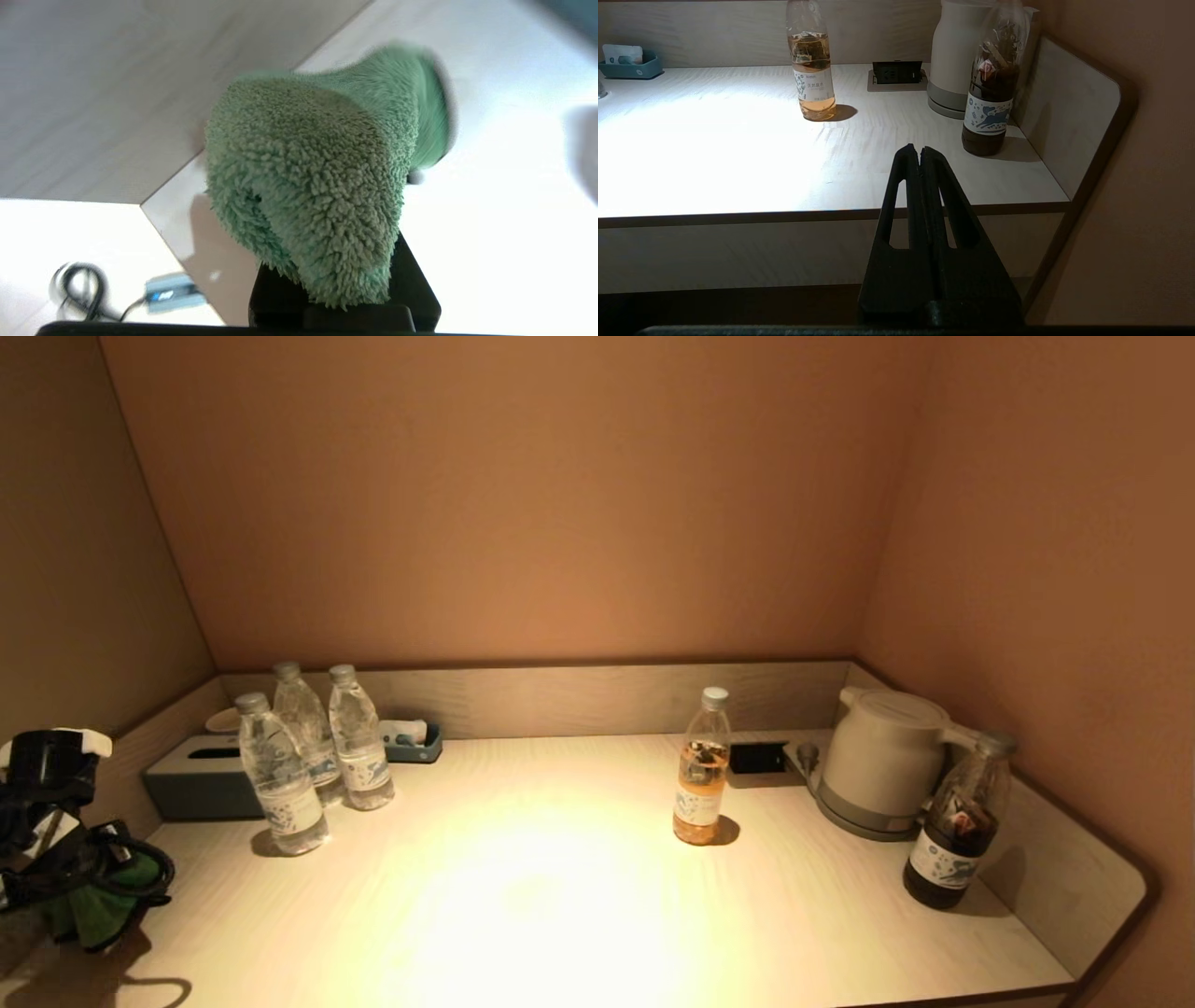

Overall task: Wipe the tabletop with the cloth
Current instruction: Pick up the tablecloth, then sweep the stains on the table

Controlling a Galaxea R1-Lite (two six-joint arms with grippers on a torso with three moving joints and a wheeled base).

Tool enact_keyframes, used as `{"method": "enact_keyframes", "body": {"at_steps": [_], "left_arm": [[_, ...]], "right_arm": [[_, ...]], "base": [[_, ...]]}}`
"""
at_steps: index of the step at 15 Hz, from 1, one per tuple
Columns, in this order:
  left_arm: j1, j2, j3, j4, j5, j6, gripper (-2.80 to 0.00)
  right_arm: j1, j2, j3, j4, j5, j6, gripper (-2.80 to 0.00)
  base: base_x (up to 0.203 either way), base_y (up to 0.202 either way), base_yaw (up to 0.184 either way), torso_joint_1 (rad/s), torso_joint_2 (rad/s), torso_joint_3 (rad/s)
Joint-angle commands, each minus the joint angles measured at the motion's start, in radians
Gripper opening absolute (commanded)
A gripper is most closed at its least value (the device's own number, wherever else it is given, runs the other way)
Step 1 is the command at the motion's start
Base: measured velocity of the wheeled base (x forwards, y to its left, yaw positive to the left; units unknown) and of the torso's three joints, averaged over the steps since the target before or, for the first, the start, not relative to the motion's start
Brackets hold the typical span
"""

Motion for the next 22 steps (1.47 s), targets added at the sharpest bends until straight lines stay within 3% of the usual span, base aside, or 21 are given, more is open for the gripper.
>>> {"method": "enact_keyframes", "body": {"at_steps": [1,3,8,10,12,15,18,22], "left_arm": [[-0.054,-0.198,0.051,-0.001,-0.02,-0.001,-2.8],[-0.134,-0.356,0.085,0.012,-0.058,0.003,-2.8],[-0.541,-0.689,0.184,0.08,-0.162,0.027,-2.8],[-0.655,-0.735,0.238,0.063,-0.261,0.057,-2.8],[-0.728,-0.73,0.278,0.021,-0.415,0.069,-2.8],[-0.751,-0.621,0.299,-0.03,-0.501,0.145,-2.8],[-0.757,-0.396,0.313,-0.23,-0.561,0.25,-2.8],[-0.767,-0.098,0.301,-0.536,-0.574,0.285,-2.8]], "right_arm": [[0.0,0.001,0.0,-0.001,0.0,0.0,-2.8],[0.0,0.001,0.0,-0.001,0.0,0.001,-2.8],[0.0,0.001,0.0,-0.001,0.0,0.0,-2.8],[0.0,0.001,0.0,-0.001,0.0,0.0,-2.8],[0.0,0.001,0.0,-0.001,0.0,0.0,-2.8],[0.0,0.001,0.0,-0.001,0.0,0.001,-2.8],[0.0,0.001,0.0,-0.001,0.0,0.0,-2.8],[0.0,0.001,0.0,-0.001,0.0,0.0,-2.8]], "base": [[0.0,0.0,0.0,0.0,0.0,0.0],[0.0,0.0,0.0,0.0,0.0,0.0],[0.0,0.0,0.0,0.0,0.0,0.0],[0.0,0.0,0.0,0.0,0.0,0.0],[0.0,0.0,0.0,0.0,0.0,0.0],[0.0,0.0,0.0,0.0,0.0,0.0],[0.0,0.0,0.0,0.0,0.0,0.0],[0.0,0.0,0.0,0.0,0.0,0.0]]}}
